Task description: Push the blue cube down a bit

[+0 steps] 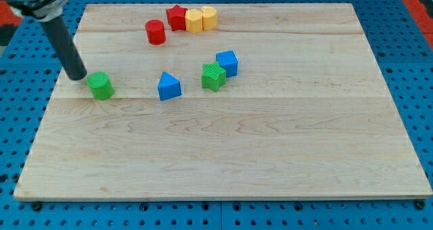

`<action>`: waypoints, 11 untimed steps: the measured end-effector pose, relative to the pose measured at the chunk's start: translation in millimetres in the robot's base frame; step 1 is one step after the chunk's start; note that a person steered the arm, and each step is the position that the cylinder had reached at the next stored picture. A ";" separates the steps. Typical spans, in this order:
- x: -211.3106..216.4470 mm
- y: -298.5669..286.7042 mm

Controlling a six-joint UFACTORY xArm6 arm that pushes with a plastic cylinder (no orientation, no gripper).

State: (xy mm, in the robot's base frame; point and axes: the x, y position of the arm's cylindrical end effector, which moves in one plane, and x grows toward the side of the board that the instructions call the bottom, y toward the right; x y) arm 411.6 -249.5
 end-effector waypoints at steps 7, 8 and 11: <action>-100.6 266.7; -72.2 253.7; 18.6 222.8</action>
